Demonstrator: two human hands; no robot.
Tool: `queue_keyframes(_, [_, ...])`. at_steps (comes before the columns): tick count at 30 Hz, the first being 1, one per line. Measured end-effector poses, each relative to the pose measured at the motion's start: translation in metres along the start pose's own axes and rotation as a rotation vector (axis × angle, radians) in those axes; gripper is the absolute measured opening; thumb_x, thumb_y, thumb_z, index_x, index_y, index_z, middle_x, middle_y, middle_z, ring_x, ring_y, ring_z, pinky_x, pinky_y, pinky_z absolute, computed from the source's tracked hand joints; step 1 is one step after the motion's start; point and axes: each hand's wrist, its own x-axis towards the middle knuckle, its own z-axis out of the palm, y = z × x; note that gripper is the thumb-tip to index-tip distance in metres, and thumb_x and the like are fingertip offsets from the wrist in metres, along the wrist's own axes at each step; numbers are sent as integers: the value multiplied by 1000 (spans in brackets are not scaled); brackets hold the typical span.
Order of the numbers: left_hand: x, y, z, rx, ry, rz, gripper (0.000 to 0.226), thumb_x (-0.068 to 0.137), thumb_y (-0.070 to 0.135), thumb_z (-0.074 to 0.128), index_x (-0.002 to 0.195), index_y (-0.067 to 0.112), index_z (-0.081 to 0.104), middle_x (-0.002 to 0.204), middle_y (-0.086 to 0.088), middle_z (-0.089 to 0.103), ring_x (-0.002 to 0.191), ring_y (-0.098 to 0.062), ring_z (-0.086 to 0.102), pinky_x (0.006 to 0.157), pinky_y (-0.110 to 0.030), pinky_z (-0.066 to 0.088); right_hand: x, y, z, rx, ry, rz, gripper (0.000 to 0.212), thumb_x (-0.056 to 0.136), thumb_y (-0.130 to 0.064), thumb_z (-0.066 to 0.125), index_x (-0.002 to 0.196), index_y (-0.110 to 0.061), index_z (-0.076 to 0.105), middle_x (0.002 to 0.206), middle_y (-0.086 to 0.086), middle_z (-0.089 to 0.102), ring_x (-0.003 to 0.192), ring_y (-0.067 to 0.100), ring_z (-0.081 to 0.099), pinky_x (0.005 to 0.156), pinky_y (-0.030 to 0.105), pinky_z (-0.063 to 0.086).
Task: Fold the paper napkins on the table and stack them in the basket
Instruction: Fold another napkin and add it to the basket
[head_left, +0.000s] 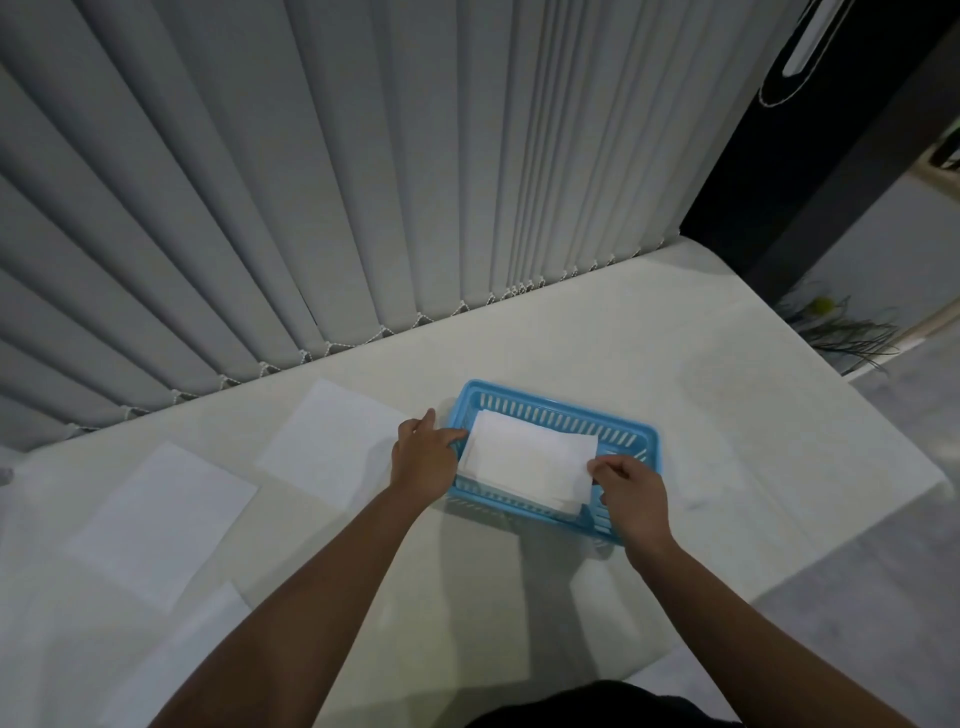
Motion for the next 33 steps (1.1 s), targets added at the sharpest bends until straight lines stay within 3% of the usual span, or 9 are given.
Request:
queue_keyframes(7, [1,-4,3,2,-11,3,50,97,9,30,133,34,54,159,-5,21,142,-27,17,115,-40,28,-2,-1,2,16,-16,7,12,88,-15,63,78,-17,68,85,-2,68,76,14,58,82,35,50])
queue_keyframes(13, [0,-6,5,-45,-14,-10,49,96,9,32,132,33,55,160,-3,20,144,-24,14,116,-39,27,-1,-7,4,2,-38,-20,9,89,-15,62,83,-15,68,84,-5,66,77,9,59,76,28,47])
queue_keyframes(21, [-1,-2,4,-4,3,27,43,98,12,35,132,27,57,159,-5,22,143,-25,18,114,-38,30,-5,-2,5,15,-34,19,7,89,-15,63,84,-13,69,83,-7,64,76,9,58,78,30,49])
queue_keyframes(25, [-4,-2,7,46,44,49,39,98,18,39,130,24,58,159,-5,24,144,-23,18,115,-37,24,-4,2,5,-9,-26,20,7,88,-17,65,89,-11,69,83,-7,65,75,6,57,69,24,45])
queue_keyframes(33, [-11,2,7,179,162,111,38,96,19,39,128,24,60,152,-7,38,143,-22,26,120,-38,16,0,7,2,-95,-24,24,13,85,-26,69,93,-16,66,93,-1,67,79,8,58,71,27,41])
